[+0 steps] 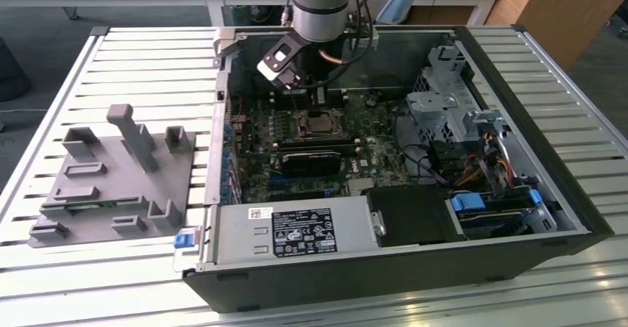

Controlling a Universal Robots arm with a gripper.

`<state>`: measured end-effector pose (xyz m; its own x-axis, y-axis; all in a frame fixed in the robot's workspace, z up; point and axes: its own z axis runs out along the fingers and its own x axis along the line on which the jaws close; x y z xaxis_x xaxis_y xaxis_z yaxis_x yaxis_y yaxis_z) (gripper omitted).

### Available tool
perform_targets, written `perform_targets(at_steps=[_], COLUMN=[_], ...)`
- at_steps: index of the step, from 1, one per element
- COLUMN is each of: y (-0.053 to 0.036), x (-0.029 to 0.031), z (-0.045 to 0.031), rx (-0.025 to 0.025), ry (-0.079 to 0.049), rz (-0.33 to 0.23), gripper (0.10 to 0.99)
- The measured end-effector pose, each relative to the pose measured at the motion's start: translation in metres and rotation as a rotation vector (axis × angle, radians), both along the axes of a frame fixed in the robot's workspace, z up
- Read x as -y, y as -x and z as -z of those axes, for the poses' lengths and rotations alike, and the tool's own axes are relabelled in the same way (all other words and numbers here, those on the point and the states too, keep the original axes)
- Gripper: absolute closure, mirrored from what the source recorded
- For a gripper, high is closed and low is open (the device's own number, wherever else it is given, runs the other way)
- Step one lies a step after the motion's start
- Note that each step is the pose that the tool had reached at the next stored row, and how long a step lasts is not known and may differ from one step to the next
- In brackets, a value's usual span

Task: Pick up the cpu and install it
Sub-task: 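Close the cpu cover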

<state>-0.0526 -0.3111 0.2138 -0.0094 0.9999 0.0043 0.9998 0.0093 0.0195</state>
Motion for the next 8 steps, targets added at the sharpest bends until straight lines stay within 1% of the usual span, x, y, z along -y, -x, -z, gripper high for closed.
perform_targets(at_steps=[8], y=[0.0046], x=[-0.0002], z=[0.0070], rx=[-0.0001], ry=[0.000], rz=[0.000], gripper=[0.980])
